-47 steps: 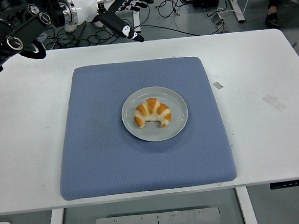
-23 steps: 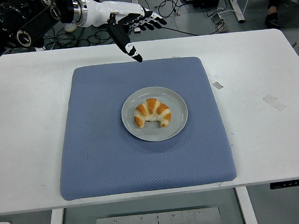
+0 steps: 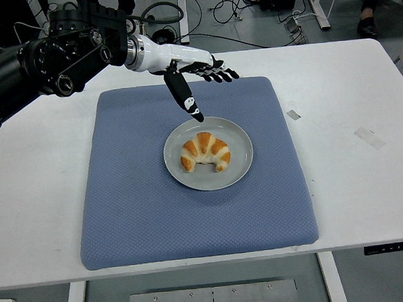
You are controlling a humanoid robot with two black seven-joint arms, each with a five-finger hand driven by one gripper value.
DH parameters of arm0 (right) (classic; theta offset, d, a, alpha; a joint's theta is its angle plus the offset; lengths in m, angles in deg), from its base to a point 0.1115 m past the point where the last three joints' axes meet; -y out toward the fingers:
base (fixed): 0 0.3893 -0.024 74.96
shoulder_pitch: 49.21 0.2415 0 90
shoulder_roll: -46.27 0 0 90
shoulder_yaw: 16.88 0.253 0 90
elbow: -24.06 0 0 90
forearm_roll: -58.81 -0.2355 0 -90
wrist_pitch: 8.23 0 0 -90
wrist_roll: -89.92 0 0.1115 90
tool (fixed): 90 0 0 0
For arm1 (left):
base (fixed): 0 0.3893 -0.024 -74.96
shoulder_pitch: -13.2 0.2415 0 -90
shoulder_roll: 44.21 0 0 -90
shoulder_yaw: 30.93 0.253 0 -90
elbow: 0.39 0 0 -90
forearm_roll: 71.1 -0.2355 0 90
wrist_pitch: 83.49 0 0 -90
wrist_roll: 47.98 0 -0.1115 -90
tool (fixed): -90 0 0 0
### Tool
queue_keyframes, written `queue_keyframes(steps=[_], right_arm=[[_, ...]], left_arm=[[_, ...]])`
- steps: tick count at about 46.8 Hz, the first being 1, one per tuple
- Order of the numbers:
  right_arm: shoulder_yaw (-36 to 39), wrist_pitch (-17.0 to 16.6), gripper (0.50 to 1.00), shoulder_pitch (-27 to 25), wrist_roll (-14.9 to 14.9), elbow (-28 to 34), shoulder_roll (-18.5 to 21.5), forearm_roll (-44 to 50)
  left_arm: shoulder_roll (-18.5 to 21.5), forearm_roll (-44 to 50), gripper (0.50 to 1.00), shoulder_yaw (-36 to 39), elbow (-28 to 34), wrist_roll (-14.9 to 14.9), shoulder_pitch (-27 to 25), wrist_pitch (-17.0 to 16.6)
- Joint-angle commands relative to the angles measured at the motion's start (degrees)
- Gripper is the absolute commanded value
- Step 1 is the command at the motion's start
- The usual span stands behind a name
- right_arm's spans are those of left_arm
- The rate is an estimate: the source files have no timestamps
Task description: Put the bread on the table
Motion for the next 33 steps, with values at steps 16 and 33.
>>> queue_keyframes(steps=[16, 33], right_arm=[[-0.1, 0.0, 1.0, 0.0, 0.0, 0.0, 0.0, 0.0], [-0.1, 0.0, 1.0, 0.0, 0.0, 0.0, 0.0, 0.0]], left_arm=[[1.0, -1.3, 0.943, 3.5, 3.8, 0.0, -0.3, -0.1], [1.5, -1.6, 0.943, 5.3, 3.8, 0.0, 1.0, -0.1]])
